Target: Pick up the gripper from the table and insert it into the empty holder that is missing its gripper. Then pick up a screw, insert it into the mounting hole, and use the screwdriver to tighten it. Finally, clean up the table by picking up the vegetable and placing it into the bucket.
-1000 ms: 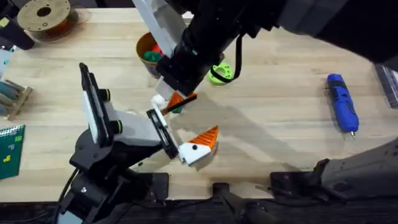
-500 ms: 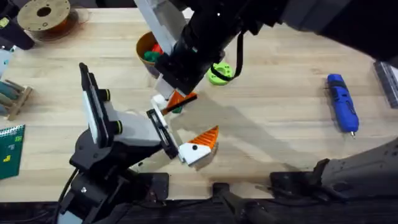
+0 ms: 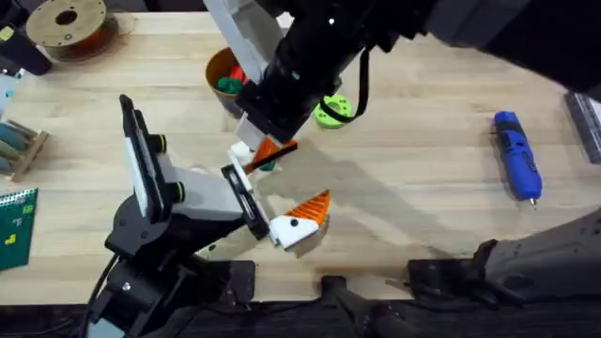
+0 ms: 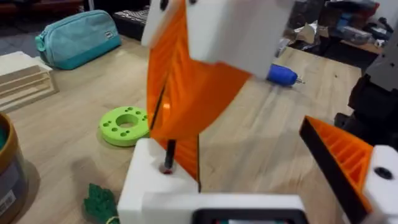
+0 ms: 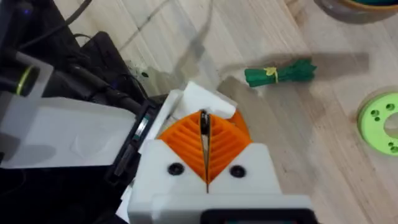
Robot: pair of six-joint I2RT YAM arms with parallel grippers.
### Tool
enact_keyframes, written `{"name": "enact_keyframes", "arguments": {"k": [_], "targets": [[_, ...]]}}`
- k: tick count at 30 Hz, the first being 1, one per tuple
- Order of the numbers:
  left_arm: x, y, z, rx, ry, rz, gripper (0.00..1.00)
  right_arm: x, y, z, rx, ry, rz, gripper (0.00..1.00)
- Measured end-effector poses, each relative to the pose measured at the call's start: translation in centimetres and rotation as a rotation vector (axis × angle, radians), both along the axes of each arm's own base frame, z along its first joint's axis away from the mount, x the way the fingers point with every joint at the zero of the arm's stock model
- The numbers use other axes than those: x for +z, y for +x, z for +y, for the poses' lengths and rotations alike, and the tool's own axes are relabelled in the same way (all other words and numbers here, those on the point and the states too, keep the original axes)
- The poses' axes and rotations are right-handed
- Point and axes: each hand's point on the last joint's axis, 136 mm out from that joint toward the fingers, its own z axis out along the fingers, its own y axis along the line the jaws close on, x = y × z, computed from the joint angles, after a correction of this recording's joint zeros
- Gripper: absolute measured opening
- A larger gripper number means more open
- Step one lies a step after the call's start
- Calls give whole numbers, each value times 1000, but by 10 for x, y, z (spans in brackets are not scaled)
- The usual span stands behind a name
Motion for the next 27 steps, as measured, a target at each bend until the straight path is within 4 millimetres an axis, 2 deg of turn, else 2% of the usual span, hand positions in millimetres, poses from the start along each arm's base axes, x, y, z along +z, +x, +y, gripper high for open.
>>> {"name": "enact_keyframes", "arguments": {"k": [27], "targets": [[0,0,0,0,-1,2,987,-4,1,3,-8,-7,12,7]]}}
